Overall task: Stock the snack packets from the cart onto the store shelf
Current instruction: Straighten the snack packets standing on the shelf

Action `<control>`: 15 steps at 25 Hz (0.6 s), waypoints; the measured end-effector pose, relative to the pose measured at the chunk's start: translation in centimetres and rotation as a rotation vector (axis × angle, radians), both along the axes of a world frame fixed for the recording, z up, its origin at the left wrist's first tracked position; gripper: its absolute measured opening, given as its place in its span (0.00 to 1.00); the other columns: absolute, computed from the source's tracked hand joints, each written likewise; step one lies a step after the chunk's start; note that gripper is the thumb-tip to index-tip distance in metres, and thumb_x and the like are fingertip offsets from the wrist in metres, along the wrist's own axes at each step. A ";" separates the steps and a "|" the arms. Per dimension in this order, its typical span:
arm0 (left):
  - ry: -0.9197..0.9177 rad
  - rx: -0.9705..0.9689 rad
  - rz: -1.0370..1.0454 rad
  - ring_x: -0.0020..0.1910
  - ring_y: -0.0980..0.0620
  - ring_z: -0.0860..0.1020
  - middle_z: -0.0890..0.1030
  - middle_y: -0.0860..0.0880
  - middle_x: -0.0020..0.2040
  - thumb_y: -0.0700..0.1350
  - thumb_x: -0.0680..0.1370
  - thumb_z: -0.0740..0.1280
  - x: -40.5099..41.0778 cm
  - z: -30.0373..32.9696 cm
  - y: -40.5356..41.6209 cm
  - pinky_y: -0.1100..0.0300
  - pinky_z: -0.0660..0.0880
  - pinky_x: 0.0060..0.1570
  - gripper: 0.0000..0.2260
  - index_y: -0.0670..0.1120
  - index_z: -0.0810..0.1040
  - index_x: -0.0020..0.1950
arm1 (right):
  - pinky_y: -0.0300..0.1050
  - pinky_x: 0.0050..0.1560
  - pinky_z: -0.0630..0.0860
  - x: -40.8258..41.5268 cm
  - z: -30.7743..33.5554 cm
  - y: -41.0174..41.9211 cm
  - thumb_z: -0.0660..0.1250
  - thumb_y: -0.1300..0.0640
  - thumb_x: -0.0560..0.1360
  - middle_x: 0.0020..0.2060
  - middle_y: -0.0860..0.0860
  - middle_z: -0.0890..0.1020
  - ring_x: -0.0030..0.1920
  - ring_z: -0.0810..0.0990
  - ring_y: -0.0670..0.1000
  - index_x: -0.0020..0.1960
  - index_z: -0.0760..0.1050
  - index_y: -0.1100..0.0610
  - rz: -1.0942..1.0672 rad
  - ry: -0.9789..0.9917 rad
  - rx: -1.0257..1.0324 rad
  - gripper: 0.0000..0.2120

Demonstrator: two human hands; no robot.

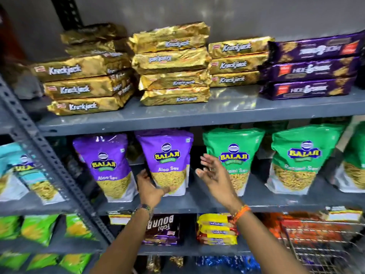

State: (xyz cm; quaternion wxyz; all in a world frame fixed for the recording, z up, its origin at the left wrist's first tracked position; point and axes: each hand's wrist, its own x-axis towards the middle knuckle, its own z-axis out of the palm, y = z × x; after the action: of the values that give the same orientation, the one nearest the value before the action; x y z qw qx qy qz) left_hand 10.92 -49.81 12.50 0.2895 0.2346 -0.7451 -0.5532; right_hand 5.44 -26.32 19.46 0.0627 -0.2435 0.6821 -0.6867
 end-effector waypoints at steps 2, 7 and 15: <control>-0.079 -0.014 -0.131 0.57 0.50 0.82 0.81 0.45 0.59 0.50 0.42 0.88 -1.3 -1.4 -2.4 0.51 0.79 0.60 0.55 0.43 0.67 0.65 | 0.44 0.71 0.66 -0.8 -1.0 -3.7 0.67 0.57 0.77 0.72 0.51 0.67 0.71 0.68 0.48 0.75 0.59 0.59 0.012 -0.004 0.098 0.30; -0.153 0.010 -0.312 0.66 0.41 0.79 0.81 0.45 0.65 0.45 0.46 0.89 -3.7 -5.0 -5.8 0.36 0.76 0.64 0.58 0.51 0.65 0.71 | 0.57 0.66 0.72 -3.4 -1.8 -8.8 0.58 0.47 0.80 0.64 0.55 0.78 0.62 0.77 0.51 0.67 0.70 0.55 -0.163 0.029 0.102 0.19; -0.094 0.047 -0.248 0.57 0.49 0.82 0.84 0.50 0.58 0.56 0.44 0.87 -1.7 -3.7 -3.6 0.54 0.79 0.58 0.52 0.49 0.73 0.66 | 0.52 0.52 0.78 -4.5 -2.2 -9.7 0.57 0.51 0.81 0.49 0.51 0.85 0.46 0.81 0.46 0.51 0.78 0.56 -0.195 0.064 0.006 0.13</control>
State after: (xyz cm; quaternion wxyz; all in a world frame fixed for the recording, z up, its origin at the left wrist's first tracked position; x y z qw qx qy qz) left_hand 9.22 -53.45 8.75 0.1782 0.1732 -0.7678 -0.5905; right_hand 0.96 -35.99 17.24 -0.0255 -0.1975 0.7061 -0.6795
